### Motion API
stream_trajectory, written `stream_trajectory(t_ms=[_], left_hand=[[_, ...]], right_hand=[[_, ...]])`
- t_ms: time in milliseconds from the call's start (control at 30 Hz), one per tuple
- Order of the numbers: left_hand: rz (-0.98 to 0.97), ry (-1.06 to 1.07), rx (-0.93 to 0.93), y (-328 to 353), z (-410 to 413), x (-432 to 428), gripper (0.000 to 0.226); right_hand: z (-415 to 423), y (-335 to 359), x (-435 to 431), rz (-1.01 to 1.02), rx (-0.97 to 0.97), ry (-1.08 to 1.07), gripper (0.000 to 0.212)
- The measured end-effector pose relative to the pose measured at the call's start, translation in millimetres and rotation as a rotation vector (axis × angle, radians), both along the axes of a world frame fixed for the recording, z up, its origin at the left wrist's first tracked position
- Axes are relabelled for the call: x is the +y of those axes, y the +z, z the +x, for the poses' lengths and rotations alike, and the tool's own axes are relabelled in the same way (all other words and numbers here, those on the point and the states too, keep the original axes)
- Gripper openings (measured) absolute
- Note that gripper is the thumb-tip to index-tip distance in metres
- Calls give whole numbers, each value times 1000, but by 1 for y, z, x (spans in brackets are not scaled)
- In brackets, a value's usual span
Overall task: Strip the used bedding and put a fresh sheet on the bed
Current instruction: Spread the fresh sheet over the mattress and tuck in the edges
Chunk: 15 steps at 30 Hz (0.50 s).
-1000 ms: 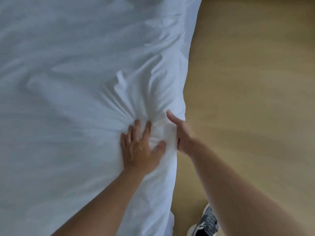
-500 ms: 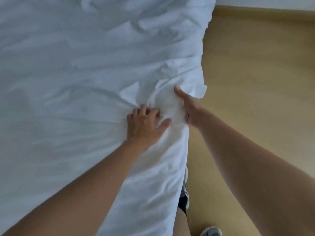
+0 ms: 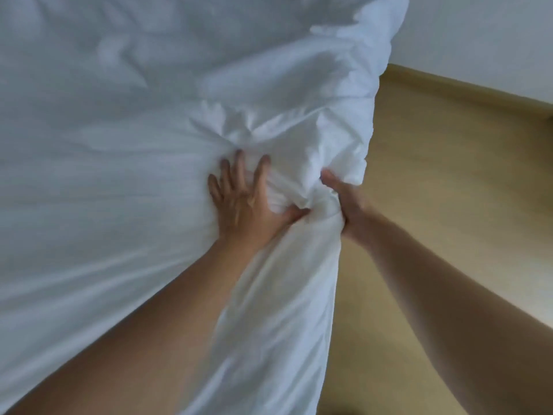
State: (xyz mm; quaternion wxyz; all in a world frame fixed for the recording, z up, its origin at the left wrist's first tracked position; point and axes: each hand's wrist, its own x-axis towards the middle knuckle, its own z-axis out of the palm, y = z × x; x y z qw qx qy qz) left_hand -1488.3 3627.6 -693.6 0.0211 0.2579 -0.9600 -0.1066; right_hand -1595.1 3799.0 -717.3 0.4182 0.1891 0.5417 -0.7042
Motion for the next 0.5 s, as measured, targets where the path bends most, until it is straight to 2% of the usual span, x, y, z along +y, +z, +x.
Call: stream_trajectory(t_ms=[67,133,200,267,300,367,400,433,500], left_hand=[[39,-158,-82,-4,-6,22,112],[80,-251,42,-3,-23,16,96],[69,-125,180,-3,-61,-5,95],[77,53,47,-5,-105,-21,112],[70,72,-65,-11,-120,-19,119],[25,24,-176,-24,-137,-7,126],[17,4,-155,-28,-143,-7,126],[25,-14,-102,-27,-151,-12,125],[30,15,14,-26,-179,-31,117]], right_hand=[[17,-12,19,103,-108,-25,54],[25,-12,28,52,-242,49,62],[-14,-12,21,-13,-192,95,71],[-85,-7,1,-98,-94,82,76],[-122,-3,-13,-143,-76,61,72],[-174,-4,-29,-229,-3,62,49],[-186,-15,-28,-229,21,96,35],[-189,-25,-24,-198,0,113,31],[-177,-36,2,-70,-200,55,67]])
